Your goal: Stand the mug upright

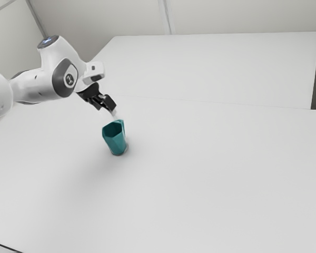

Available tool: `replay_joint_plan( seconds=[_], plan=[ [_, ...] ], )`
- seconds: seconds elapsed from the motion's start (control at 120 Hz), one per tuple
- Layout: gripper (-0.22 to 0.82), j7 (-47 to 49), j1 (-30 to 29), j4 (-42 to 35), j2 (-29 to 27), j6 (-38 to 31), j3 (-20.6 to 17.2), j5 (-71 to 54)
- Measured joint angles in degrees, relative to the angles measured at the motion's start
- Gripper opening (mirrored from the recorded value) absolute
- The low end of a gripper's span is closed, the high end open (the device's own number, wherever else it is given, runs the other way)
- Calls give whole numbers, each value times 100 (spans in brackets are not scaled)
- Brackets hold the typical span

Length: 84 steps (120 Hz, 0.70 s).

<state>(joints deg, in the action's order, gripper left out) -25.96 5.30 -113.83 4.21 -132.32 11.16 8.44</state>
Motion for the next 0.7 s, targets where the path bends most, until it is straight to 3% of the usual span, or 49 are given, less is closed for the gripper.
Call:
replay_joint_plan(
  seconds=[0.308, 0.7],
  plan=[
    [56, 38, 14, 584, -675, 792, 66, -950],
    [58, 296, -26, 1406, -924, 2102, 86, -1627]
  ],
)
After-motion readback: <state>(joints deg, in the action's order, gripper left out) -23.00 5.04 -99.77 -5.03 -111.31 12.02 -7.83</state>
